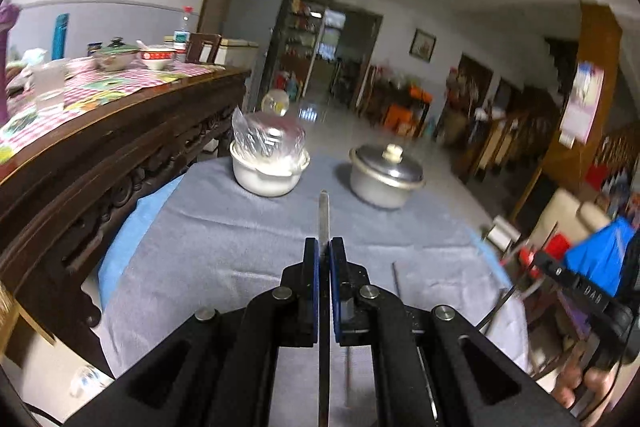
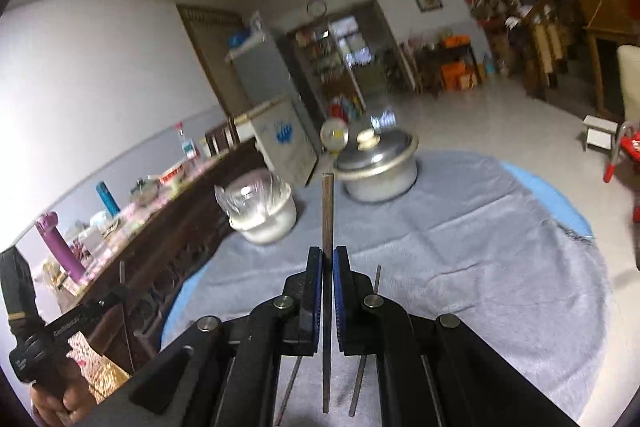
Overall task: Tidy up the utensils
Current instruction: 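Lift the chopsticks and lower them into the metal cup with both tools, then open both tools to release the chopsticks into the metal cup, then withdraw both open tools from the cup toward the remaining chopsticks, then close the right tool on a dark chopstick lying on the cloth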
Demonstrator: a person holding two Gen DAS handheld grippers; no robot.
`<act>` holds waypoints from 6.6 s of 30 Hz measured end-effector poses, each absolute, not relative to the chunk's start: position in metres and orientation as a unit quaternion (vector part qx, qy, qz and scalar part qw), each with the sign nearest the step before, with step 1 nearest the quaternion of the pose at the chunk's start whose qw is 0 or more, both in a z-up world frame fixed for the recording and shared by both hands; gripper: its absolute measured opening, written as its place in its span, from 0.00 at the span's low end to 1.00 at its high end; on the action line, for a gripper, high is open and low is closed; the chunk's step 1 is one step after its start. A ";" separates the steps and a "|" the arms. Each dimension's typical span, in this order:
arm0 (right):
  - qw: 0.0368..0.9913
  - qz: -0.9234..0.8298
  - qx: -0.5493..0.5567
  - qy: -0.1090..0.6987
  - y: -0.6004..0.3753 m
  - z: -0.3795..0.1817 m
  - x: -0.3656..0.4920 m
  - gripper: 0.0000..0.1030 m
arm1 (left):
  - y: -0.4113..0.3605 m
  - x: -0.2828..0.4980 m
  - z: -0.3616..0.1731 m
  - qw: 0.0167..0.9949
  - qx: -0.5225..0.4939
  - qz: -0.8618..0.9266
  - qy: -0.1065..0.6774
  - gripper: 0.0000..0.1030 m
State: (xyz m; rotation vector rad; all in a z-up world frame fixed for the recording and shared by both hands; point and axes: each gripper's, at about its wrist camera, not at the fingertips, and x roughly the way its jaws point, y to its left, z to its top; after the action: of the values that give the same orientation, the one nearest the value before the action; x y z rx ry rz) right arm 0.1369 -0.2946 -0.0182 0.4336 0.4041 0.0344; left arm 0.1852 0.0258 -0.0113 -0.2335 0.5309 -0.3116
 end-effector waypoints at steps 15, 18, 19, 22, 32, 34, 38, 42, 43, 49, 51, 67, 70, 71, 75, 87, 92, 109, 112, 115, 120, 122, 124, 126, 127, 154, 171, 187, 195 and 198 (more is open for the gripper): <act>0.979 0.031 0.168 0.110 -0.278 0.055 0.053 0.06 | 0.018 0.127 0.041 0.952 -0.192 -0.191 0.144 0.05; 0.979 0.049 0.167 0.106 -0.273 0.060 0.040 0.06 | 0.008 0.122 0.043 0.953 -0.195 -0.198 0.123 0.05; 0.979 0.051 0.166 0.105 -0.271 0.061 0.039 0.06 | 0.004 0.121 0.043 0.954 -0.193 -0.196 0.116 0.05; 0.980 0.058 0.160 0.106 -0.267 0.055 0.030 0.06 | -0.009 0.116 0.036 0.960 -0.189 -0.183 0.091 0.05; 0.974 0.081 0.162 0.135 -0.256 0.029 0.024 0.06 | -0.032 0.110 -0.005 0.972 -0.177 -0.138 0.066 0.05; 0.974 0.083 0.160 0.139 -0.255 0.026 0.023 0.06 | -0.034 0.109 -0.012 0.975 -0.169 -0.126 0.066 0.05; 0.972 0.090 0.147 0.159 -0.247 0.018 0.024 0.06 | -0.039 0.105 -0.022 0.978 -0.155 -0.120 0.065 0.05; 0.970 0.094 0.134 0.177 -0.239 0.009 0.027 0.06 | -0.045 0.098 -0.029 0.981 -0.139 -0.122 0.062 0.05; 0.970 0.096 0.133 0.181 -0.236 0.007 0.026 0.06 | -0.046 0.097 -0.031 0.982 -0.133 -0.122 0.061 0.05; 0.963 0.109 0.127 0.209 -0.232 -0.002 0.030 0.06 | -0.048 0.093 -0.037 0.980 -0.116 -0.140 0.084 0.05; 0.962 0.111 0.127 0.215 -0.231 -0.004 0.031 0.06 | -0.047 0.090 -0.038 0.978 -0.111 -0.147 0.092 0.05; 0.952 0.106 0.223 0.178 -0.270 -0.004 0.017 0.54 | -0.023 0.058 -0.020 0.974 -0.069 -0.188 0.110 0.57; 0.951 0.083 0.246 0.168 -0.287 -0.005 0.013 0.54 | -0.006 0.063 -0.015 0.975 -0.082 -0.170 0.113 0.65; 0.950 0.076 0.254 0.167 -0.293 -0.006 0.012 0.54 | 0.002 0.065 -0.013 0.976 -0.086 -0.160 0.117 0.66; 0.945 0.053 0.275 0.170 -0.313 -0.013 0.012 0.54 | 0.022 0.078 -0.015 0.976 -0.094 -0.135 0.142 0.73; 0.918 0.028 0.327 0.223 -0.344 -0.047 0.025 0.54 | 0.038 0.117 -0.057 0.957 -0.051 -0.061 0.277 0.74; 0.917 0.037 0.314 0.243 -0.332 -0.052 0.030 0.54 | 0.039 0.118 -0.061 0.953 -0.038 -0.043 0.299 0.74; 0.919 0.047 0.276 0.279 -0.296 -0.059 0.039 0.54 | 0.047 0.118 -0.063 0.947 -0.010 -0.007 0.321 0.74; 0.920 0.046 0.267 0.284 -0.293 -0.061 0.040 0.54 | 0.049 0.121 -0.066 0.944 -0.010 -0.004 0.329 0.74; 0.918 0.042 0.269 0.288 -0.295 -0.064 0.044 0.54 | 0.052 0.124 -0.068 0.943 -0.010 0.000 0.333 0.74; 0.914 0.033 0.278 0.292 -0.303 -0.069 0.048 0.54 | 0.054 0.129 -0.074 0.940 -0.007 0.008 0.342 0.74; 0.914 0.029 0.278 0.295 -0.304 -0.070 0.049 0.54 | 0.054 0.132 -0.076 0.938 -0.006 0.010 0.347 0.74; 0.912 0.027 0.279 0.299 -0.306 -0.072 0.051 0.54 | 0.053 0.134 -0.079 0.936 -0.002 0.012 0.351 0.74; 0.910 0.024 0.281 0.305 -0.307 -0.076 0.053 0.54 | 0.052 0.136 -0.081 0.935 0.003 0.015 0.354 0.74; 0.909 0.023 0.281 0.307 -0.307 -0.078 0.054 0.54 | 0.051 0.137 -0.082 0.935 0.004 0.016 0.355 0.74; 0.859 -0.062 0.301 0.410 -0.340 -0.144 0.091 0.54 | 0.056 0.172 -0.123 0.908 0.025 0.038 0.417 0.74; 0.847 -0.050 0.277 0.451 -0.352 -0.169 0.180 0.54 | 0.043 0.243 -0.159 0.878 0.052 0.015 0.475 0.74; 0.829 0.011 0.196 0.524 -0.311 -0.172 0.326 0.54 | -0.032 0.322 -0.167 0.853 0.099 -0.048 0.510 0.74; 0.799 0.015 0.162 0.579 -0.283 -0.185 0.388 0.52 | -0.050 0.339 -0.168 0.846 0.108 -0.065 0.518 0.74; 0.787 0.000 0.149 0.599 -0.277 -0.193 0.400 0.46 | -0.051 0.343 -0.171 0.844 0.111 -0.062 0.521 0.74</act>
State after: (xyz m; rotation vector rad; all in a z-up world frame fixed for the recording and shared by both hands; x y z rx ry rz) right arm 0.4003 -0.2772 -0.1934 0.3207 1.2914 0.0001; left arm 0.3430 -0.0512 -0.1712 0.2342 1.0997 -0.1312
